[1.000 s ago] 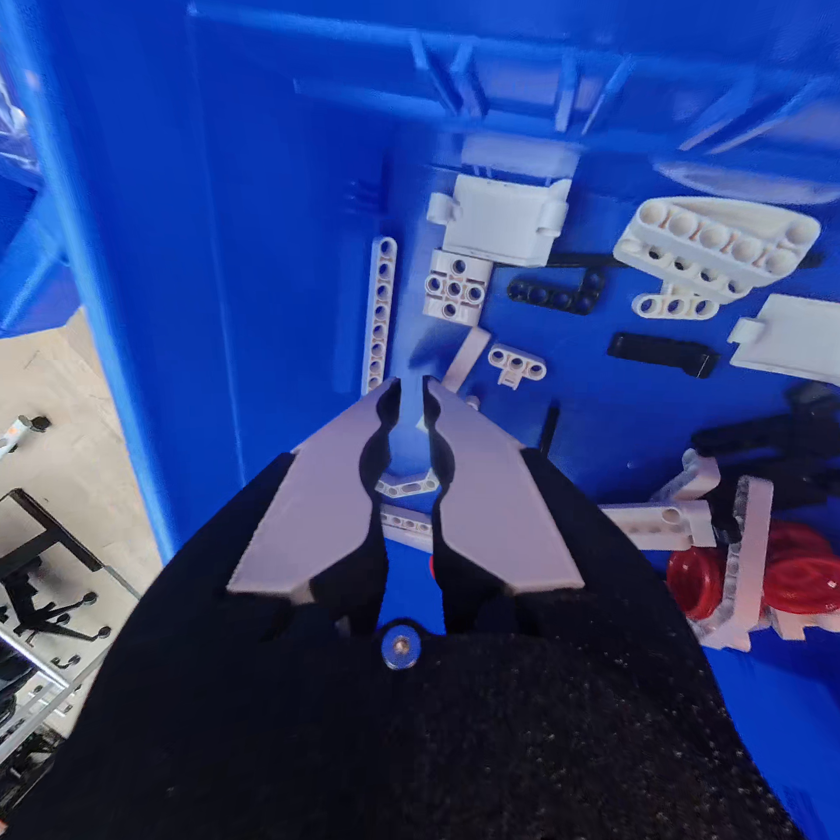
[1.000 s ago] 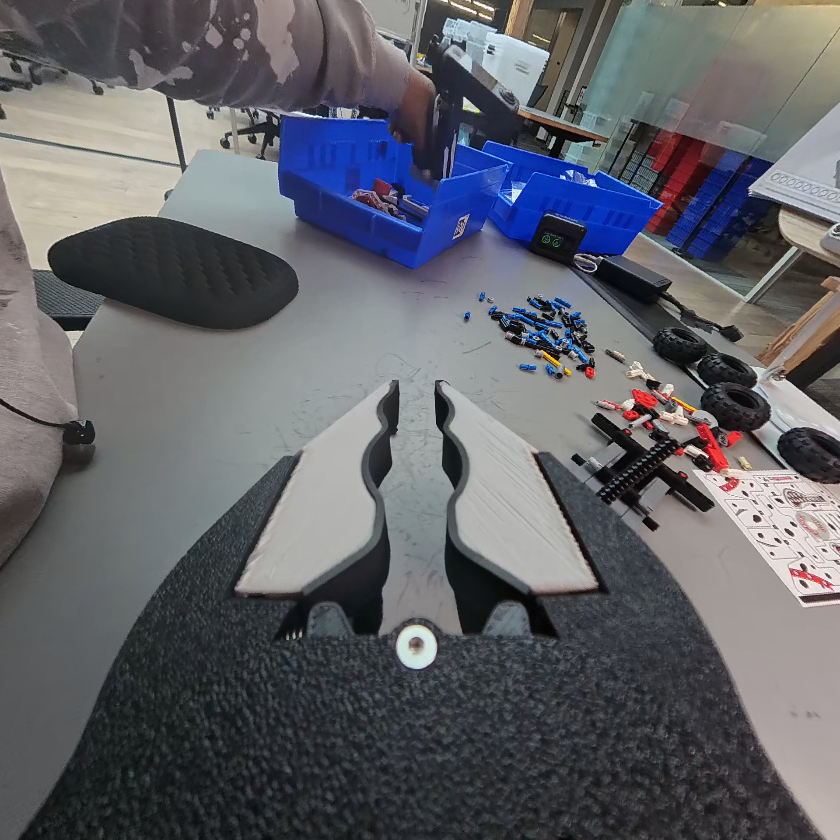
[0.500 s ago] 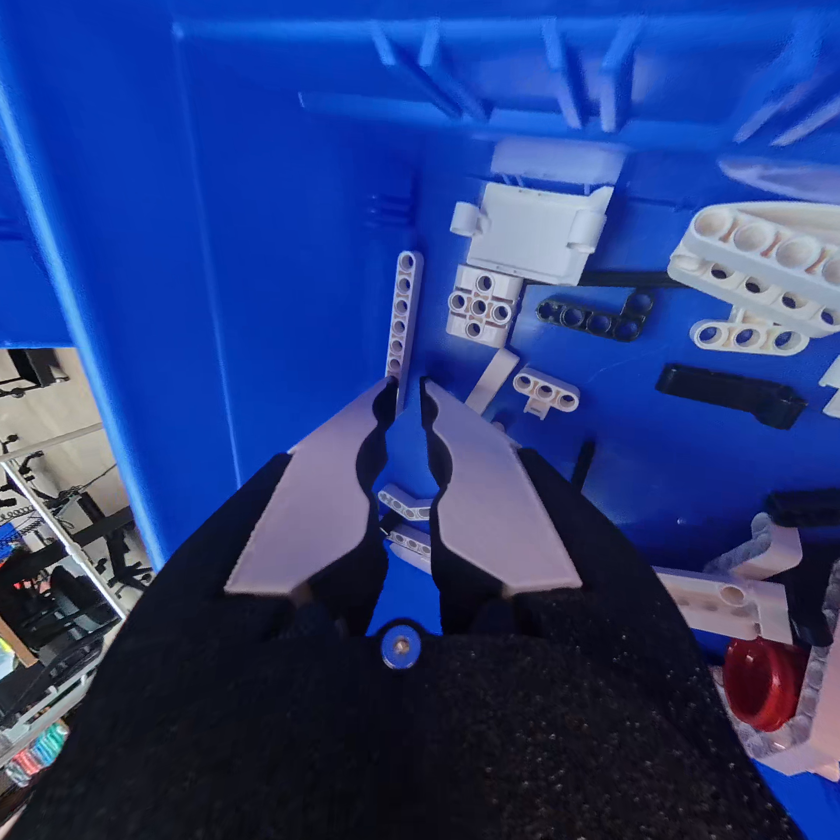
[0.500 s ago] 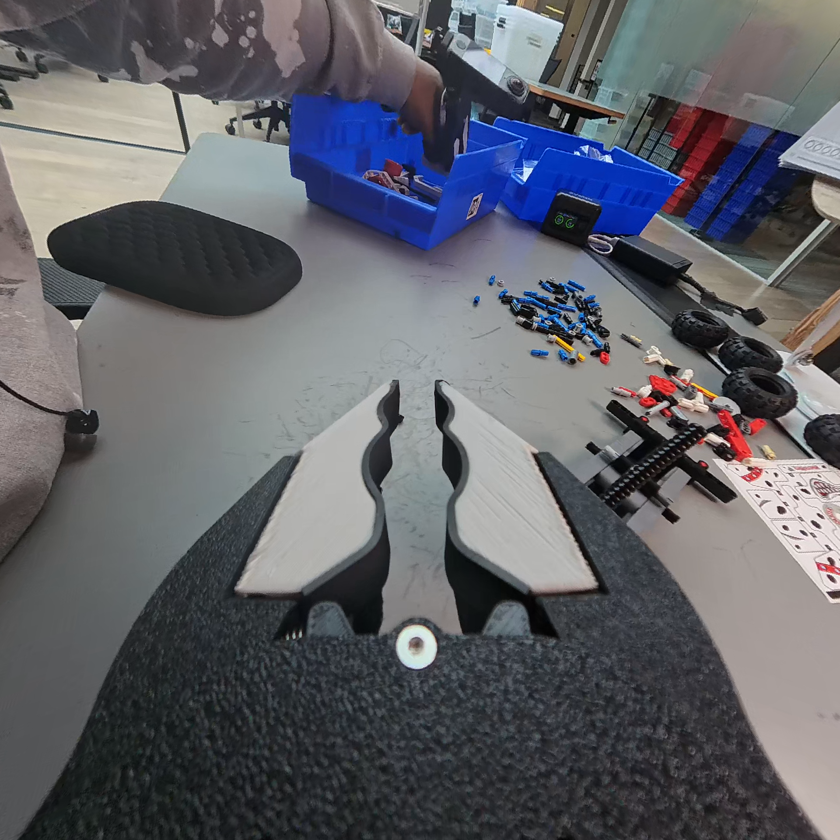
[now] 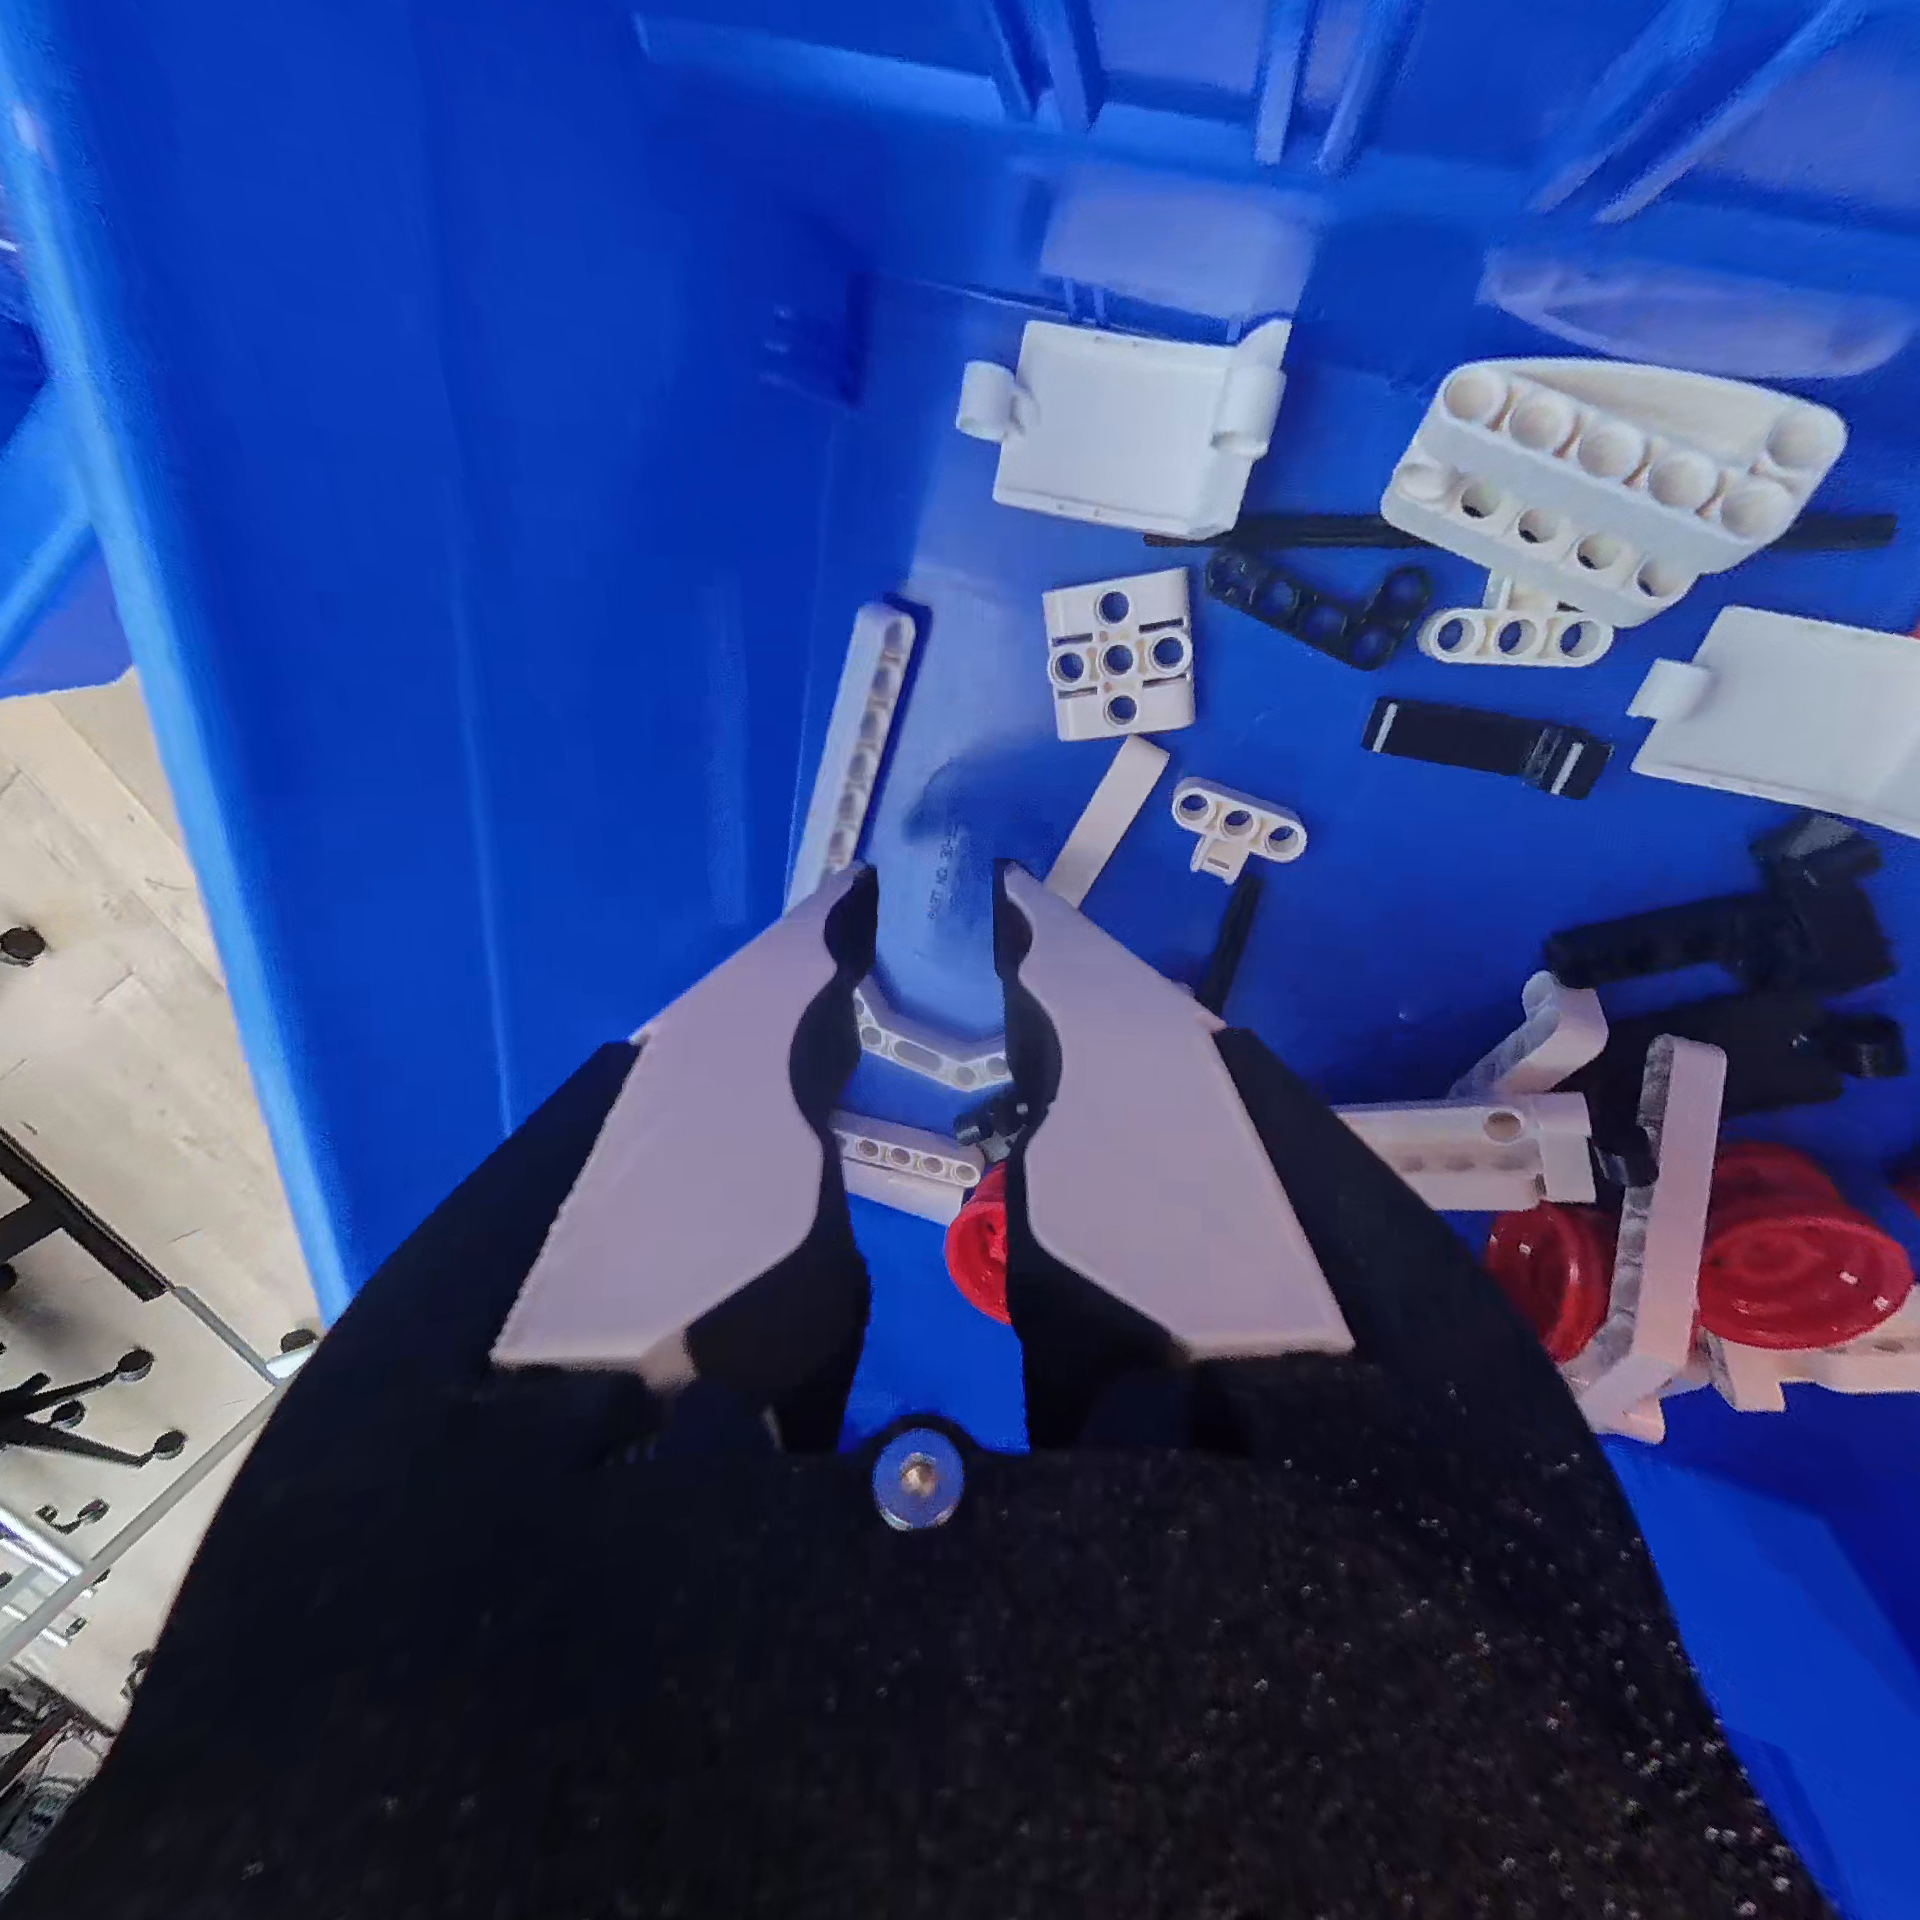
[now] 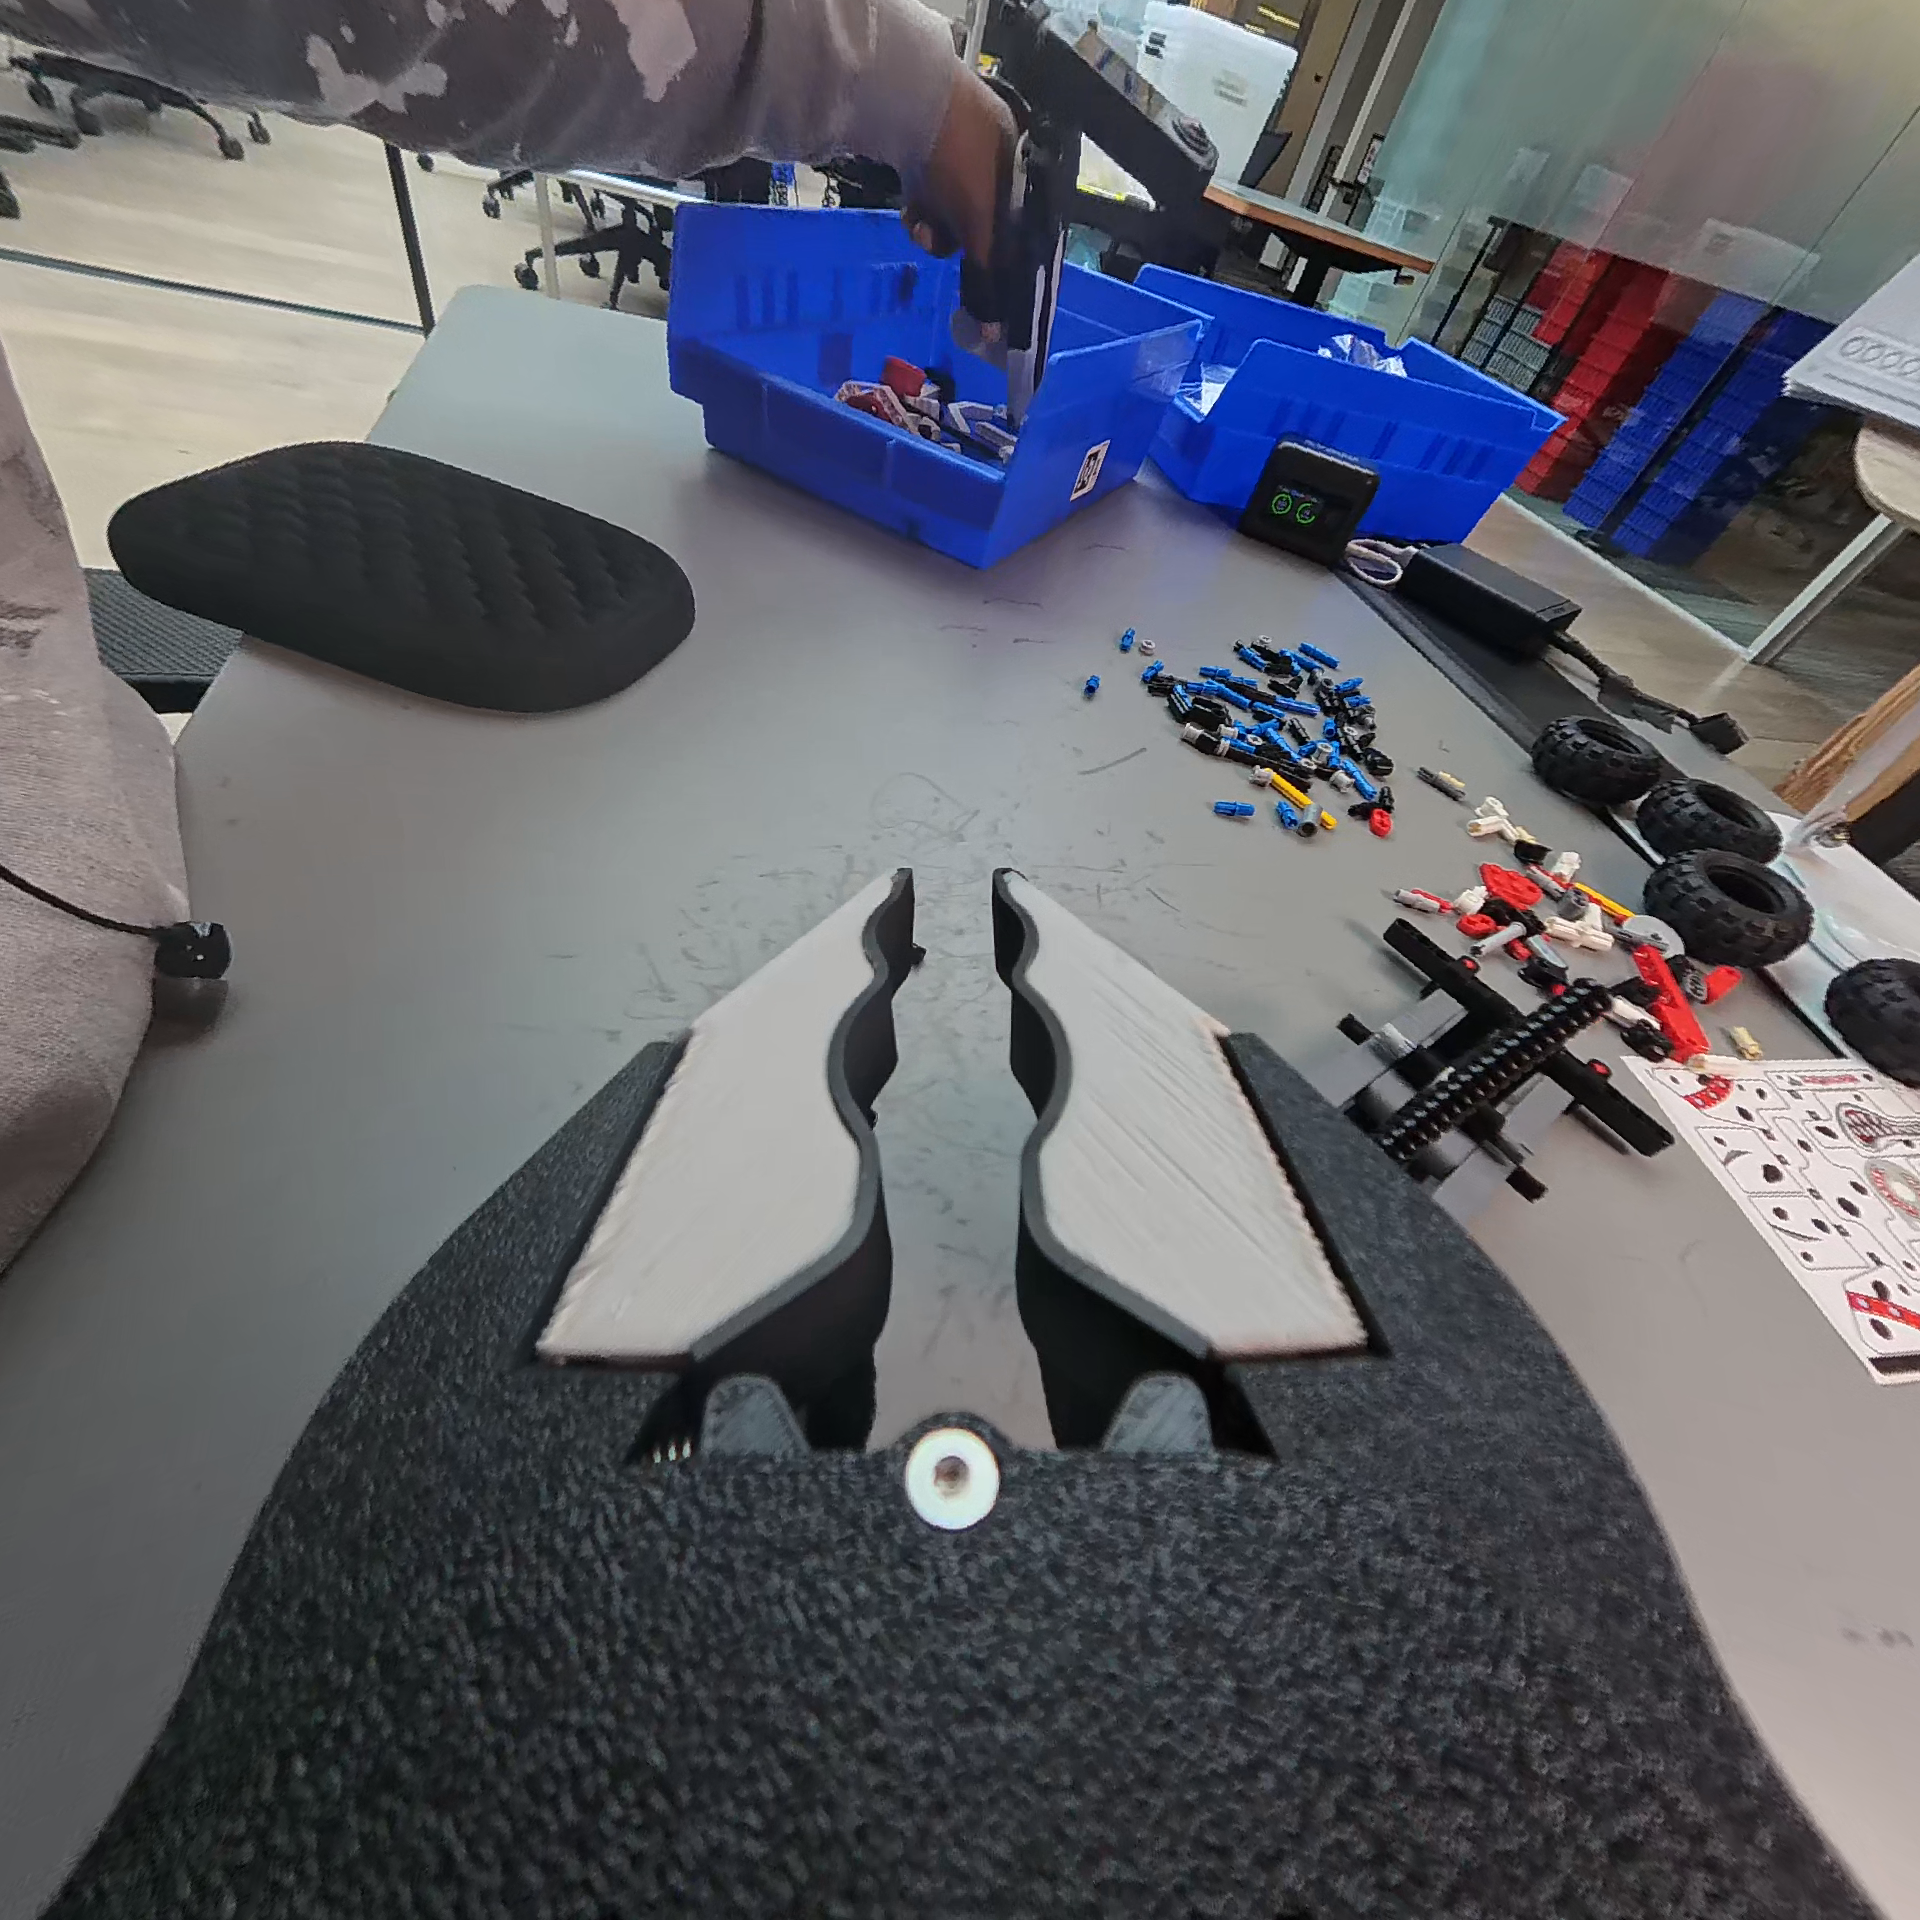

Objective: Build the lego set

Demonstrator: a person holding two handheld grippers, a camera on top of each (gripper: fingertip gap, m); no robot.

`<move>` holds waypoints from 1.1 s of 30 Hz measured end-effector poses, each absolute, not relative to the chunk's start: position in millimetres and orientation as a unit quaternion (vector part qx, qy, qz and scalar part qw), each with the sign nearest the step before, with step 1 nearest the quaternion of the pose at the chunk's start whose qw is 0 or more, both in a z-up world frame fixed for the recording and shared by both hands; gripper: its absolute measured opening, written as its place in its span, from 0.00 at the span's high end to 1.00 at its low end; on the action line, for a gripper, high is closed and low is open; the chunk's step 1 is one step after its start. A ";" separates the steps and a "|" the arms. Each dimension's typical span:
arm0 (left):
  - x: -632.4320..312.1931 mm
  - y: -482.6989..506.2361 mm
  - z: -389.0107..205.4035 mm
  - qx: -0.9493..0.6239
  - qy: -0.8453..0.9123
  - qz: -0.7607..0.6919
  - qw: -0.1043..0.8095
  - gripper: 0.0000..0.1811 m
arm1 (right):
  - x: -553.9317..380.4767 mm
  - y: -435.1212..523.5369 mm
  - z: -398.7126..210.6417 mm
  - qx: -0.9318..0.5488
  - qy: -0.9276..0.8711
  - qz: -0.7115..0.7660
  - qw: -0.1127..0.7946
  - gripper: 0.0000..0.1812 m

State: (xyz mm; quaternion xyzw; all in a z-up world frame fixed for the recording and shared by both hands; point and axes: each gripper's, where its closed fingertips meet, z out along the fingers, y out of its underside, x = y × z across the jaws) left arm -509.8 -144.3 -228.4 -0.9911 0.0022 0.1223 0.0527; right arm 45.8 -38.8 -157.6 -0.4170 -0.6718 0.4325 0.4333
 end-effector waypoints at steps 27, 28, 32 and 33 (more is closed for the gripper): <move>-517.3 -135.0 -232.1 -0.989 0.017 0.139 0.054 0.99 | 47.6 -39.3 -160.0 -0.418 -0.676 0.428 0.430 0.92; -517.0 -137.2 -231.6 -0.989 0.016 0.139 0.054 0.99 | 47.5 -40.0 -160.7 -0.418 -0.677 0.428 0.429 0.92; -520.6 -138.2 -228.5 -0.987 0.005 0.143 0.072 0.91 | 47.1 -41.7 -163.2 -0.417 -0.681 0.426 0.425 0.92; -521.0 -138.1 -228.4 -0.987 0.001 0.139 0.074 0.89 | 46.9 -41.2 -163.4 -0.418 -0.681 0.425 0.426 0.92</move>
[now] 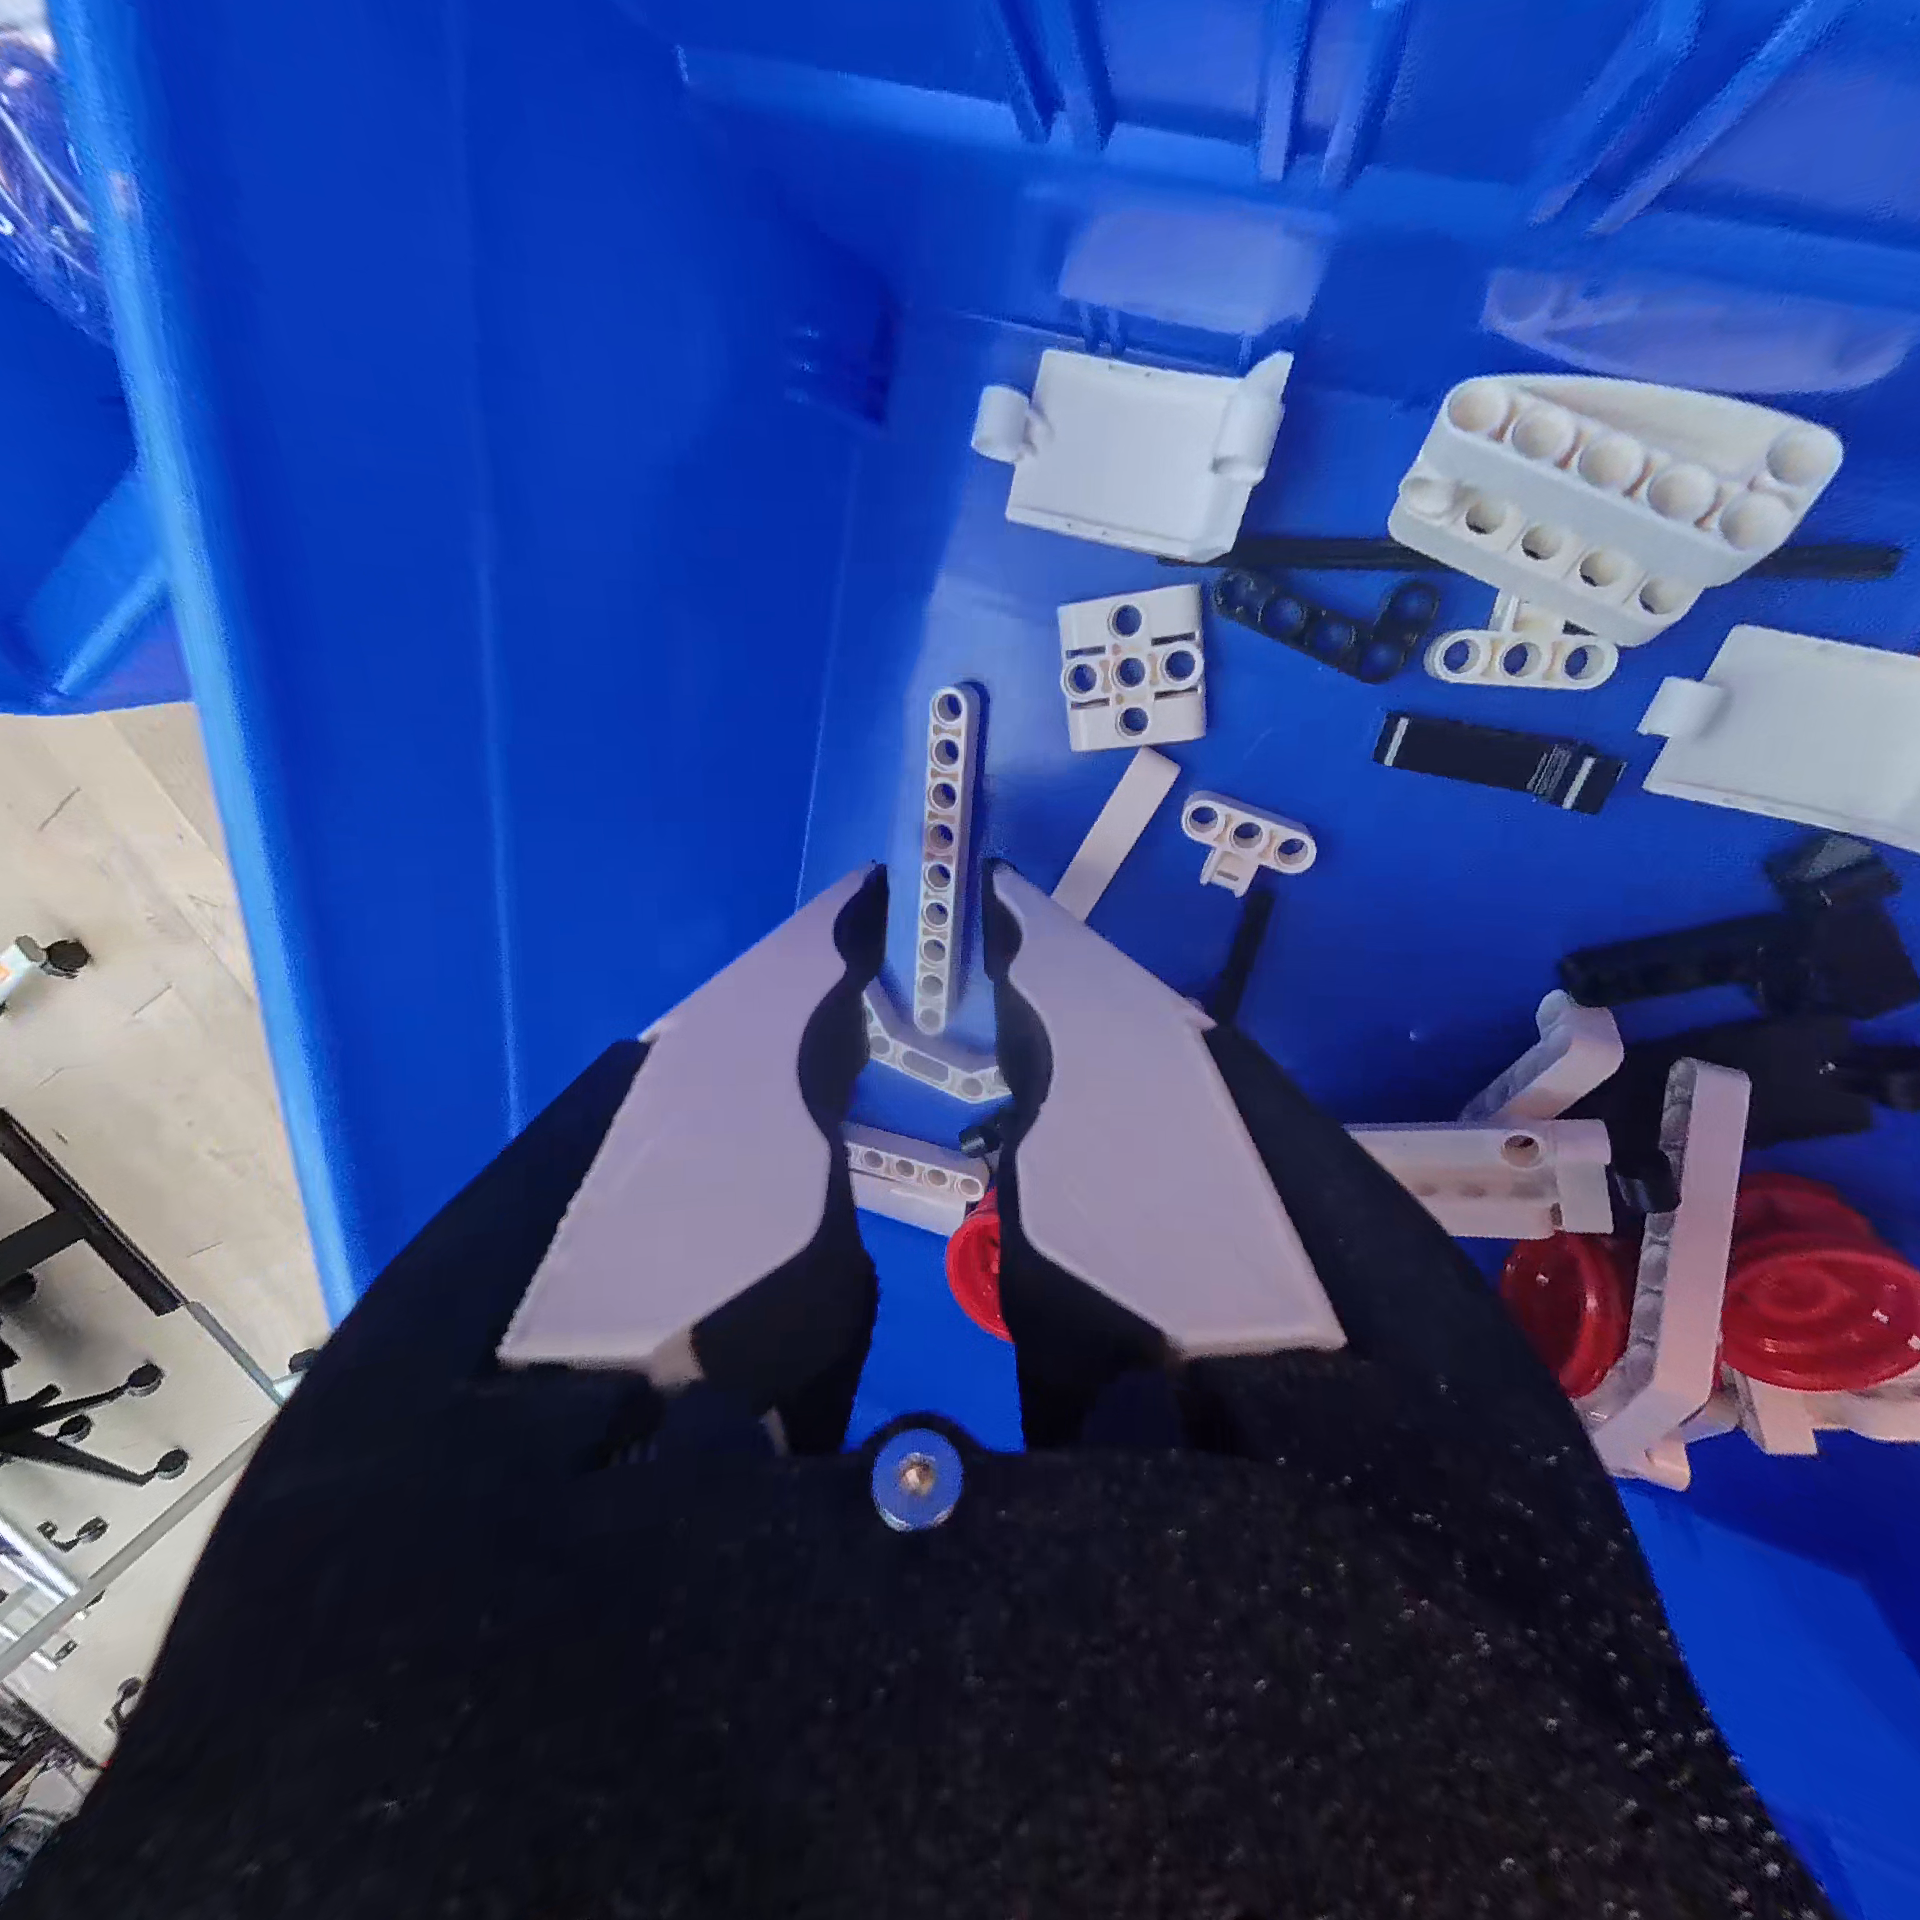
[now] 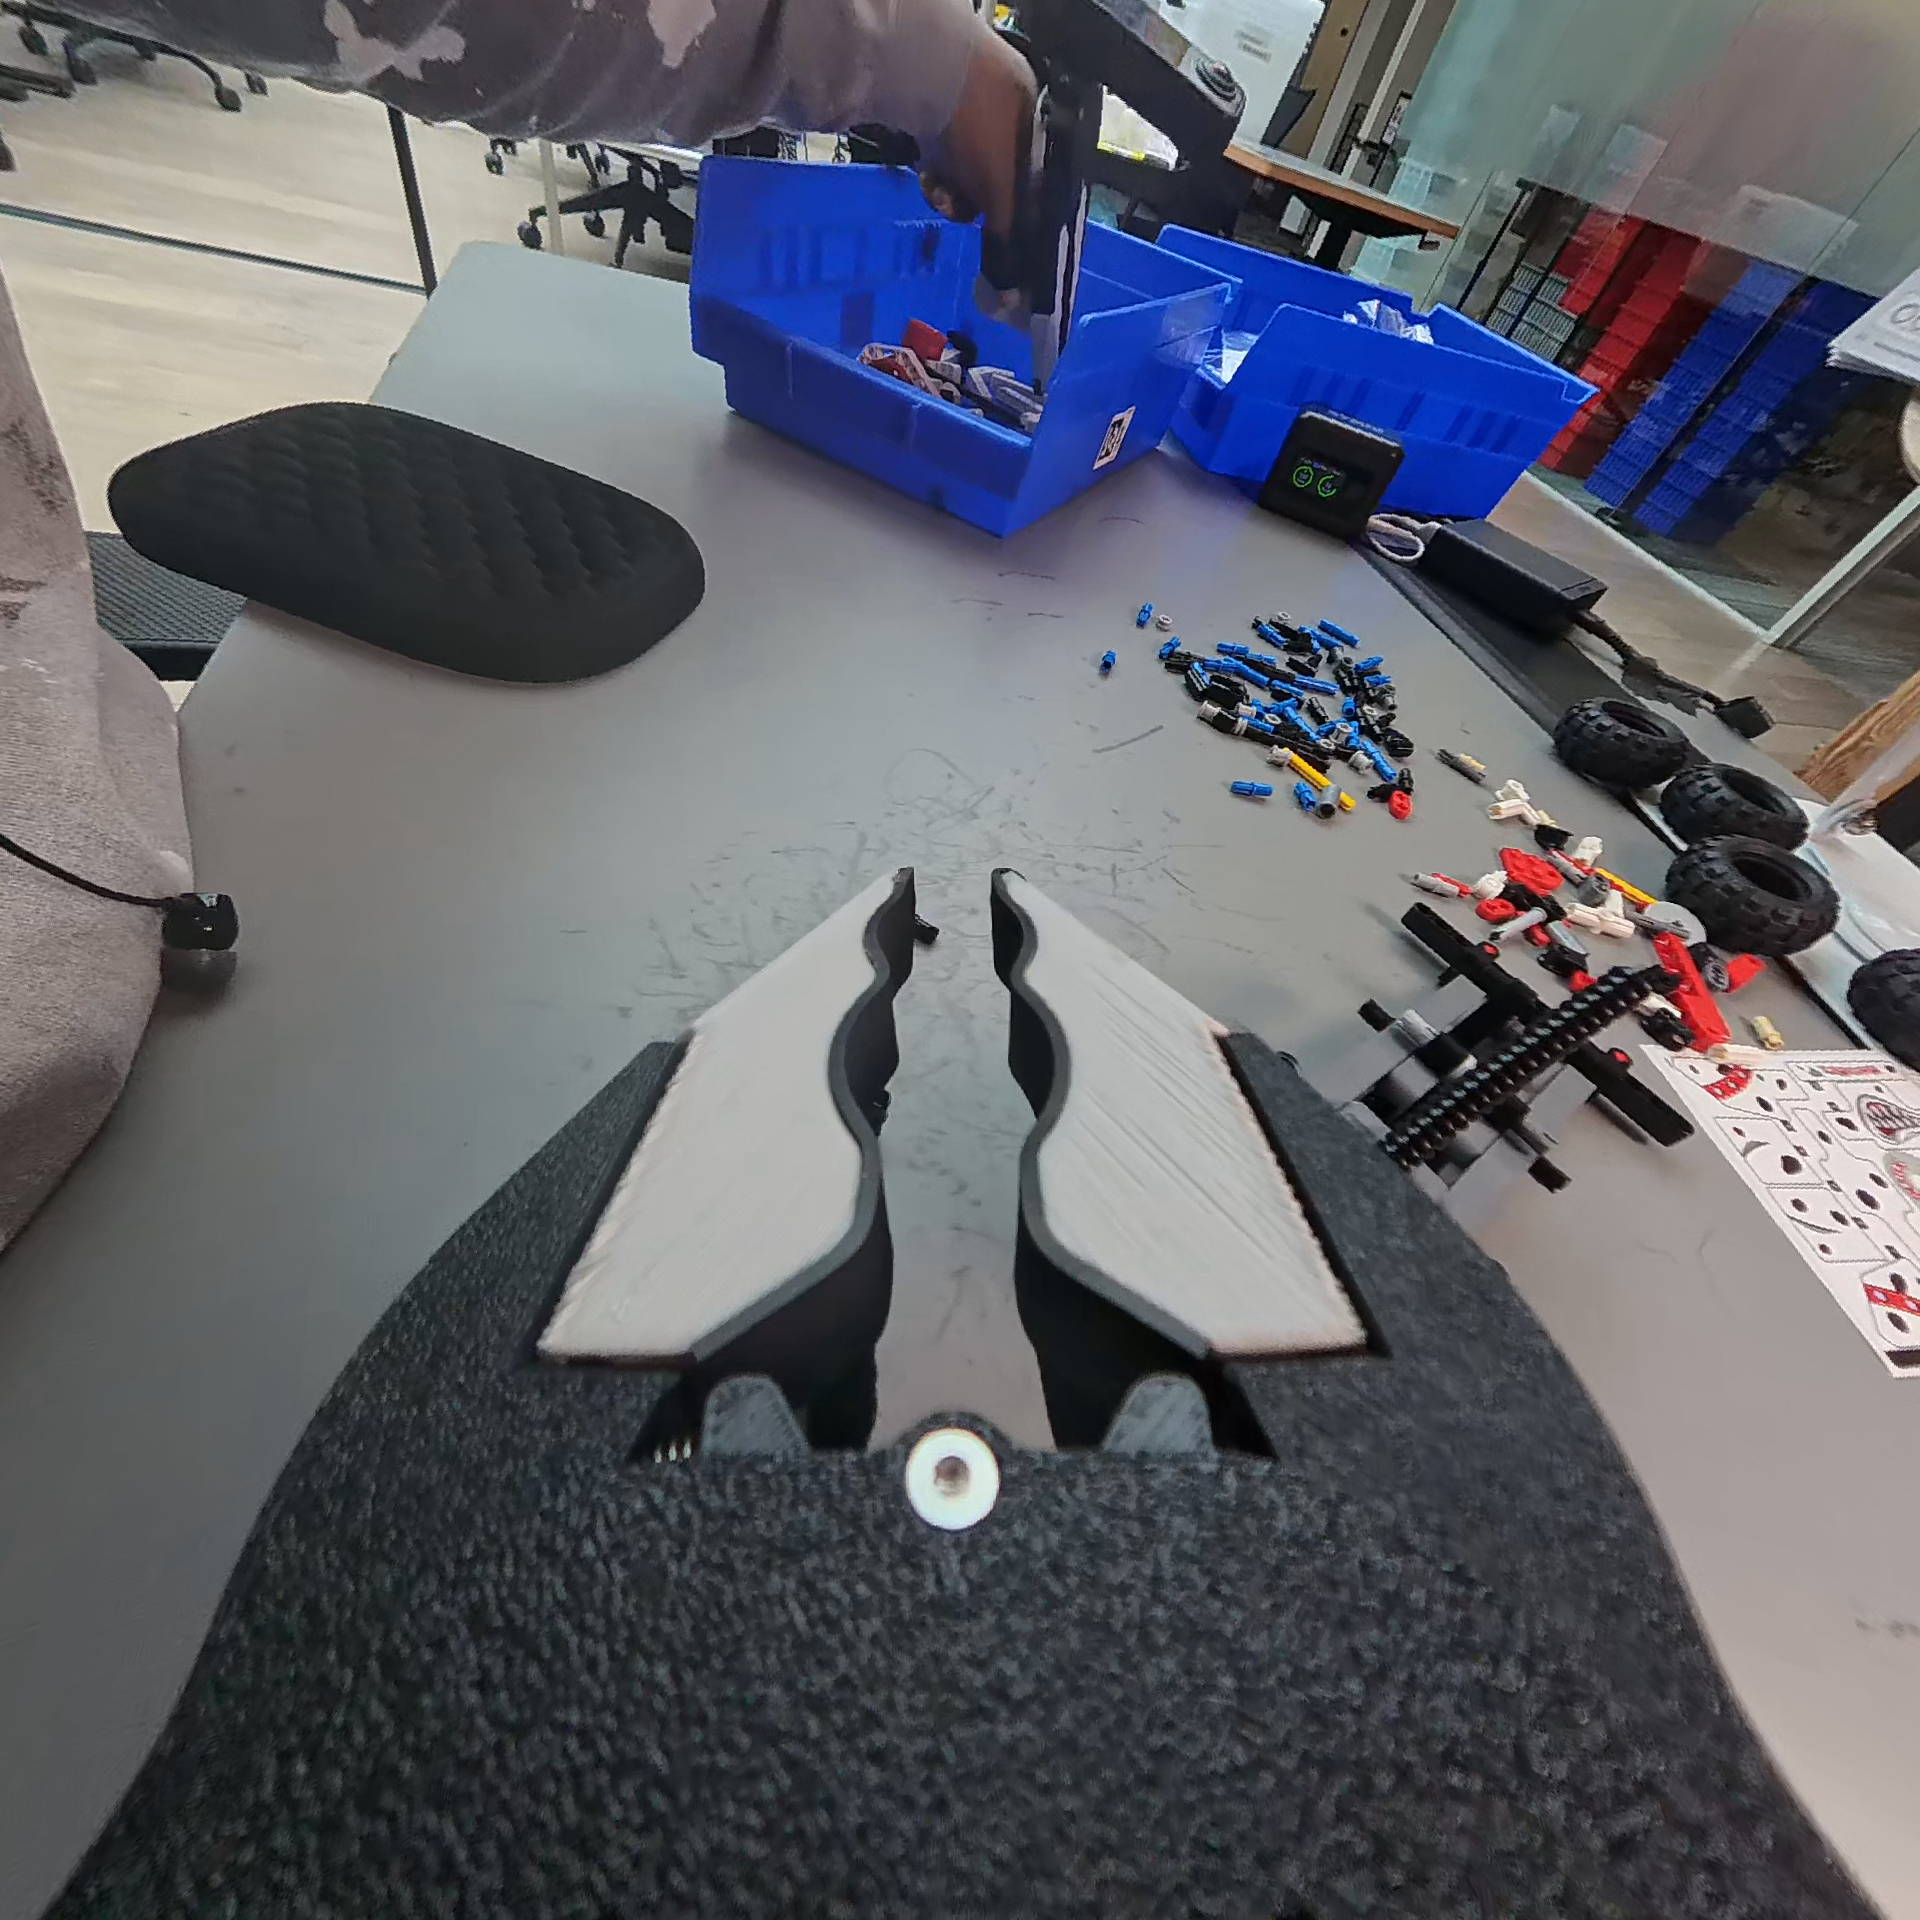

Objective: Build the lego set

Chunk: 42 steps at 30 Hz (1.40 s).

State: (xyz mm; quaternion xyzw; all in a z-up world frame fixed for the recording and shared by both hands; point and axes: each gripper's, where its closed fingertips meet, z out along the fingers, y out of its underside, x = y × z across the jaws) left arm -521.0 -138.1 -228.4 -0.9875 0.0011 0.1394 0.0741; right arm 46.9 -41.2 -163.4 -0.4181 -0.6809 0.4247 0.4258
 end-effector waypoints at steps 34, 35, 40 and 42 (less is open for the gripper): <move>70.5 -72.8 -238.6 -0.844 0.489 -0.148 0.164 0.95 | 95.9 -55.8 -203.7 -0.397 -0.803 0.345 0.280 0.93; 70.7 -70.8 -237.7 -0.844 0.485 -0.150 0.172 0.92 | 96.0 -56.6 -206.7 -0.397 -0.806 0.342 0.275 0.94; 57.7 -76.3 -230.9 -0.844 0.463 -0.169 0.210 0.87 | 95.3 -57.1 -222.1 -0.401 -0.819 0.320 0.257 0.99; 45.8 -78.5 -231.4 -0.846 0.454 -0.160 0.229 0.87 | 93.8 -59.8 -224.4 -0.400 -0.821 0.321 0.252 1.00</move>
